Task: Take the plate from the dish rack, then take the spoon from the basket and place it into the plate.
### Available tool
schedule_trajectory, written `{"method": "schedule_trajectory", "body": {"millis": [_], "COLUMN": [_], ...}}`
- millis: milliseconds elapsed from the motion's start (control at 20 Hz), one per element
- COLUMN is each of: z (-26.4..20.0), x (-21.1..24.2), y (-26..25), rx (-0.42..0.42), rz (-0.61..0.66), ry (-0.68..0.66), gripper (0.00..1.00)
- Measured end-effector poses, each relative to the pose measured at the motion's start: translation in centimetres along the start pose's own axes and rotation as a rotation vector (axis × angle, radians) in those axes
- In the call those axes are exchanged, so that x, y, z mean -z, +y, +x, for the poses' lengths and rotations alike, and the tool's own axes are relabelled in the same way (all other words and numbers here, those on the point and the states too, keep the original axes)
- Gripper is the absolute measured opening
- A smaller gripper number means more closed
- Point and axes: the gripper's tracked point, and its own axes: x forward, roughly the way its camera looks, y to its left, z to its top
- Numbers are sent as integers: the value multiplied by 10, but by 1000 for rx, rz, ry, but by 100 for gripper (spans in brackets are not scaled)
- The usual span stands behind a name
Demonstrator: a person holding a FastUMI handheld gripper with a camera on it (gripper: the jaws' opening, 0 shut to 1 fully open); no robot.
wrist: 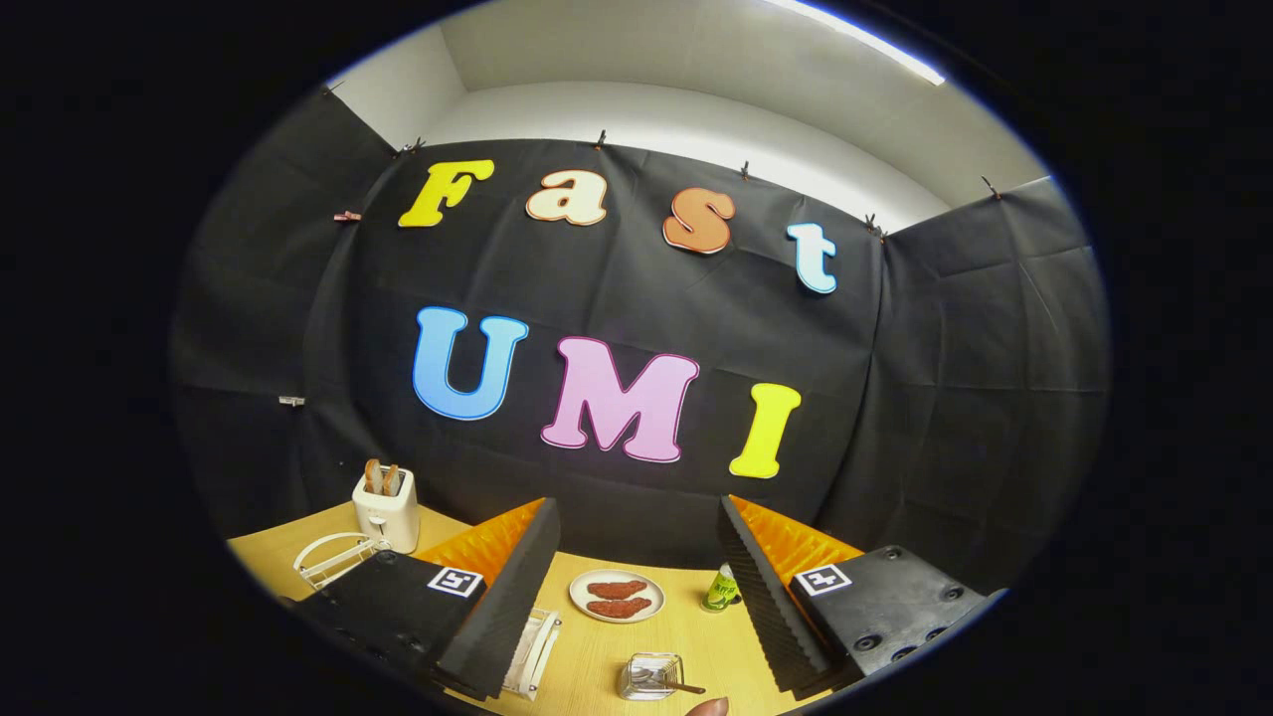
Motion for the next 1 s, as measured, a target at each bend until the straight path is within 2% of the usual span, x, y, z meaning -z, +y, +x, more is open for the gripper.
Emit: {"method": "schedule_trajectory", "body": {"millis": [450,700,1000], "z": [7,22,47], "x": [14,59,131], "y": [16,48,101], "rx": [-18,-94,-178], "rz": [-2,10,95], "ry": [56,210,493], "gripper": [97,97,98]}}
